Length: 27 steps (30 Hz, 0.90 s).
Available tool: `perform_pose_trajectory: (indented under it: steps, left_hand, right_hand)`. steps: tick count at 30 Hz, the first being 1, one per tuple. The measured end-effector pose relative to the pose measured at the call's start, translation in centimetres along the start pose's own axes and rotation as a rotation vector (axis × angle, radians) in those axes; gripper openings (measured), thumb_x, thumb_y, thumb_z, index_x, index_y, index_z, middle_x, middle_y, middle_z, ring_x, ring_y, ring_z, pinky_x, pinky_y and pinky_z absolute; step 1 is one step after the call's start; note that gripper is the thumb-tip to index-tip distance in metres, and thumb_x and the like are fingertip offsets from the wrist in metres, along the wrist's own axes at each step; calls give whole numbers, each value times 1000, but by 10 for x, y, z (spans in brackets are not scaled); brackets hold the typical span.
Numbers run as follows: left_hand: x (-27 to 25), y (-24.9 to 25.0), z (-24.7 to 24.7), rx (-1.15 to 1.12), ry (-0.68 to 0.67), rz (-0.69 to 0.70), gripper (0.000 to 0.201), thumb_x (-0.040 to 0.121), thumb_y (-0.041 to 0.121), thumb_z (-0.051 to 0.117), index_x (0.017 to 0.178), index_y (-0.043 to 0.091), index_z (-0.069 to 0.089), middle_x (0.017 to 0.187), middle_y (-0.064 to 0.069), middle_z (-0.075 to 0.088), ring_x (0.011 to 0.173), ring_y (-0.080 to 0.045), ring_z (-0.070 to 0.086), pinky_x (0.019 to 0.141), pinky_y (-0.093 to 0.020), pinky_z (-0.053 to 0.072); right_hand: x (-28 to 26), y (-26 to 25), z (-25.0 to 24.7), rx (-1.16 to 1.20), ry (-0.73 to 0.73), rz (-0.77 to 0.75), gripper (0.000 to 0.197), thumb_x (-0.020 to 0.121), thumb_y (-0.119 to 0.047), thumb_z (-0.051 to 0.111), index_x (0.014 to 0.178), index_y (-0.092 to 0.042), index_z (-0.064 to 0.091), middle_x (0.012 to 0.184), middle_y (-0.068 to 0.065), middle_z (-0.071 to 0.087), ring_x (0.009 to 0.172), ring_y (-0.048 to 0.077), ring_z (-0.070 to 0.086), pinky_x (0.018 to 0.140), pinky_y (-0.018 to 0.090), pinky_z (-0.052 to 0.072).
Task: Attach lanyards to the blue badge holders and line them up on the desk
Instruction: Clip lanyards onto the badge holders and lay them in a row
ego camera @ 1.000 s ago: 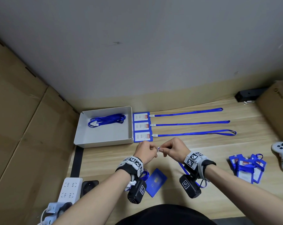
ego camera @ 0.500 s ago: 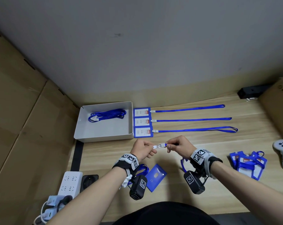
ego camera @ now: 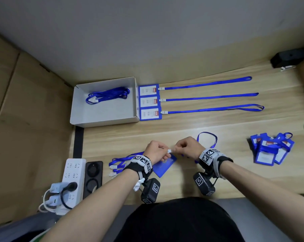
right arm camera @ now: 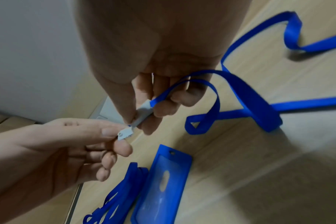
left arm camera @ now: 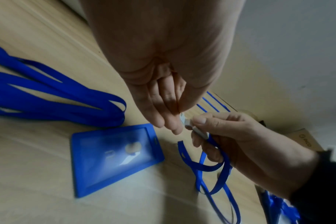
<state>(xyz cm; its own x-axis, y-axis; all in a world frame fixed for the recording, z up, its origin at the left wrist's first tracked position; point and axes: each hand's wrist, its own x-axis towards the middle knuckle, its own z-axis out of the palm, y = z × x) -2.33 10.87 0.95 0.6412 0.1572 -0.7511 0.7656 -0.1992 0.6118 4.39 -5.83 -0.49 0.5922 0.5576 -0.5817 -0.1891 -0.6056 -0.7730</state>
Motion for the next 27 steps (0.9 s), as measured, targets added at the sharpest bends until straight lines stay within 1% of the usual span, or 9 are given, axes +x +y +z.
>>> perform_pose_trajectory:
  steps: [4, 6, 9, 12, 14, 16, 19, 23, 27]
  left_hand:
    - [6, -19, 8, 129, 132, 36, 15, 82, 6, 58, 75, 17, 66, 70, -5, 70, 58, -19, 60, 57, -28, 49]
    - [8, -25, 13, 362, 187, 59, 16, 78, 8, 60, 89, 19, 64, 88, 1, 66, 78, -18, 61, 72, -28, 49]
    - [11, -34, 27, 755, 168, 104, 45, 77, 20, 70, 116, 14, 50, 120, -5, 46, 110, -25, 47, 87, -38, 45]
    - [12, -35, 40, 933, 196, 118, 64, 69, 29, 80, 119, 12, 44, 123, -8, 42, 117, -29, 40, 88, -40, 45]
    - [15, -33, 42, 941, 212, 107, 62, 69, 30, 82, 116, 12, 46, 120, -8, 45, 116, -29, 41, 85, -39, 44]
    - [14, -26, 39, 918, 185, 96, 44, 75, 28, 78, 109, 13, 54, 113, -8, 52, 112, -29, 49, 78, -39, 45]
    - [10, -19, 29, 770, 149, 77, 11, 76, 23, 71, 79, 16, 62, 89, -5, 65, 91, -30, 64, 64, -33, 47]
    - [-4, -5, 16, 526, 133, 76, 10, 72, 24, 70, 66, 17, 66, 73, -3, 66, 78, -25, 63, 68, -36, 50]
    - [-14, 12, -4, 543, 108, 188, 18, 72, 36, 72, 66, 19, 71, 66, -3, 68, 66, -22, 60, 64, -37, 49]
  right_hand:
    - [5, 22, 5, 72, 56, 40, 20, 82, -20, 75, 67, -8, 69, 61, 4, 66, 54, 12, 51, 56, 25, 42]
    - [7, 34, 5, 129, 103, 83, 16, 84, -15, 71, 71, -6, 69, 61, 5, 64, 56, 15, 51, 57, 26, 43]
    - [3, 48, 5, 207, 163, 116, 12, 85, -8, 66, 76, -3, 72, 61, 6, 59, 59, 18, 52, 56, 24, 44]
    - [0, 55, 5, 184, 182, 105, 12, 81, -15, 67, 72, -10, 74, 68, 12, 69, 57, 15, 54, 56, 28, 47]
    - [0, 57, 5, 176, 185, 90, 13, 76, -26, 68, 71, -15, 74, 75, 7, 74, 59, 15, 58, 59, 39, 52]
    - [0, 58, 4, 159, 177, 70, 11, 79, -24, 70, 72, -17, 74, 74, 0, 74, 62, 12, 59, 65, 37, 53]
    - [-3, 50, -1, 127, 178, 34, 10, 84, -17, 71, 73, -18, 74, 68, -2, 71, 61, 12, 59, 70, 36, 54]
    - [-8, 39, -8, 90, 140, 3, 14, 85, -16, 70, 73, -21, 73, 62, 3, 67, 58, 16, 58, 66, 38, 55]
    - [-12, 15, -15, 59, 144, -46, 14, 84, -14, 68, 73, -19, 74, 68, 11, 71, 57, 14, 59, 62, 32, 53]
